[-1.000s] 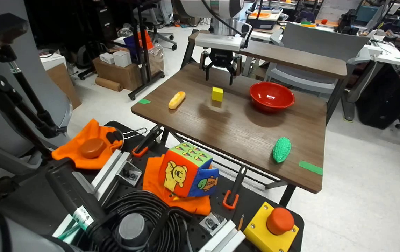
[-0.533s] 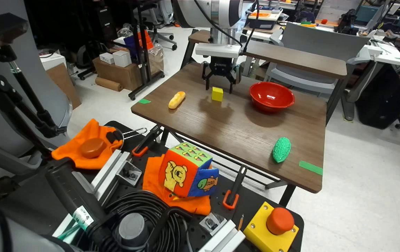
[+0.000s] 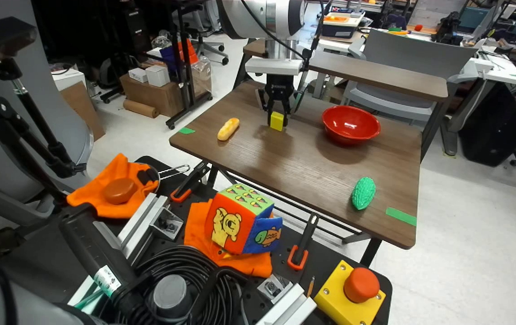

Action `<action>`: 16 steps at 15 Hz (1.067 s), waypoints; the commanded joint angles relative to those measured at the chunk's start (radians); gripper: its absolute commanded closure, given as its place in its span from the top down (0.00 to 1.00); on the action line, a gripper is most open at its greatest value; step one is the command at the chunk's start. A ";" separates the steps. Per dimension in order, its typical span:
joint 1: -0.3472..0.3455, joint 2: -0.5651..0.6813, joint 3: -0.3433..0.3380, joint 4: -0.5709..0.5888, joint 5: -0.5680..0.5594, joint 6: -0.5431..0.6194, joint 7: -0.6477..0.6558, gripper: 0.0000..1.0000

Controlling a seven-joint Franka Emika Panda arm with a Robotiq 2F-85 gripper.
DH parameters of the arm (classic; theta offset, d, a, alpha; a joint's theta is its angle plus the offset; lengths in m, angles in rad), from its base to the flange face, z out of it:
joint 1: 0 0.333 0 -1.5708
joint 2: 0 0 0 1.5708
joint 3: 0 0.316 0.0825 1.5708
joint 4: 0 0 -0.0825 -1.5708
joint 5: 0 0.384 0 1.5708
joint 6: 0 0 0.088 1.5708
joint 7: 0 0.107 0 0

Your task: Move the yellow block closer to you

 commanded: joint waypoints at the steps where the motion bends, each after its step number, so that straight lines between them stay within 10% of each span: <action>1: 0.023 -0.006 -0.014 0.016 -0.030 -0.034 0.031 0.19; 16: -0.087 -0.360 -0.012 -0.611 -0.039 0.288 -0.070 0.17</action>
